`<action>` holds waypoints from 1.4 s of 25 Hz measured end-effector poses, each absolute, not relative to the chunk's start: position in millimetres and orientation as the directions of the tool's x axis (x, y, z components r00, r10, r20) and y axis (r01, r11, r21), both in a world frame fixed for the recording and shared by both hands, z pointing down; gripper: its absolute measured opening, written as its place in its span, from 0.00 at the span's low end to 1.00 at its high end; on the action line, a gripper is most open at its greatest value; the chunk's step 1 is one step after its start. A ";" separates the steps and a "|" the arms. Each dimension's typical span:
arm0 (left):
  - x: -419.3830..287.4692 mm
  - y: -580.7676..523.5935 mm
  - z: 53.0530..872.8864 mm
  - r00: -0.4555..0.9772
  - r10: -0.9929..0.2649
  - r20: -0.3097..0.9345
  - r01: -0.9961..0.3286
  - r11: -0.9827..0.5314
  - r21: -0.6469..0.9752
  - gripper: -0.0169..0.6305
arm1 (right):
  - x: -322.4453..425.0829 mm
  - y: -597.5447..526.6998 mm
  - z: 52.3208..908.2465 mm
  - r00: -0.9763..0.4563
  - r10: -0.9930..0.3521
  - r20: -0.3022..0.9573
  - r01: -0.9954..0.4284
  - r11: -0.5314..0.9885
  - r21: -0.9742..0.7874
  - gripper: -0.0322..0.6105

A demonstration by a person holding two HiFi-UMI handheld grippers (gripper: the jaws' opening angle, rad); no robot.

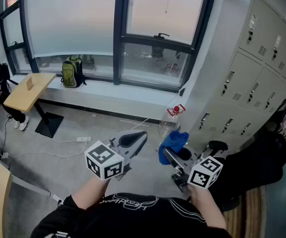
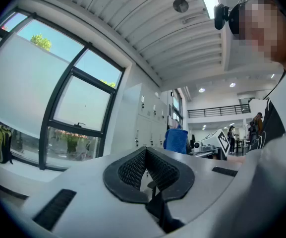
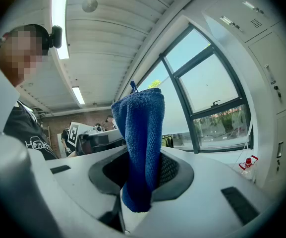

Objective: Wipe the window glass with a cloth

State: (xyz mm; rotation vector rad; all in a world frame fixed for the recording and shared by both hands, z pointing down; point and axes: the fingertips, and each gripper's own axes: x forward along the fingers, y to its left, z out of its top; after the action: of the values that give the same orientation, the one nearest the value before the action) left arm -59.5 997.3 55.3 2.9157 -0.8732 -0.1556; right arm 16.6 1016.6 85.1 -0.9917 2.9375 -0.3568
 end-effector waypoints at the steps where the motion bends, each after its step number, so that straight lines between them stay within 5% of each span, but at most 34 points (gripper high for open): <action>1: -60.2 998.5 55.3 0.832 -0.550 -0.068 -0.541 -0.833 0.117 0.03 | 15.7 1017.3 87.1 -0.798 -0.600 0.056 -0.595 0.771 -0.227 0.19; 20: -66.9 936.9 83.0 0.818 -0.576 -0.012 -0.570 -0.812 0.129 0.03 | 11.9 942.1 104.1 -0.817 -0.576 -0.021 -0.549 0.789 -0.277 0.20; 35: -14.2 548.2 141.3 0.744 -0.659 0.113 -0.667 -0.722 0.182 0.03 | 77.5 543.4 172.5 -0.833 -0.552 0.031 -0.524 0.771 -0.362 0.20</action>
State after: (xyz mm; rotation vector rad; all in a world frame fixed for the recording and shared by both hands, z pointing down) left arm -14.2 548.2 141.3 2.7335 -1.0530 0.0597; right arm 77.5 543.4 172.5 -0.8778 2.8837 -0.5541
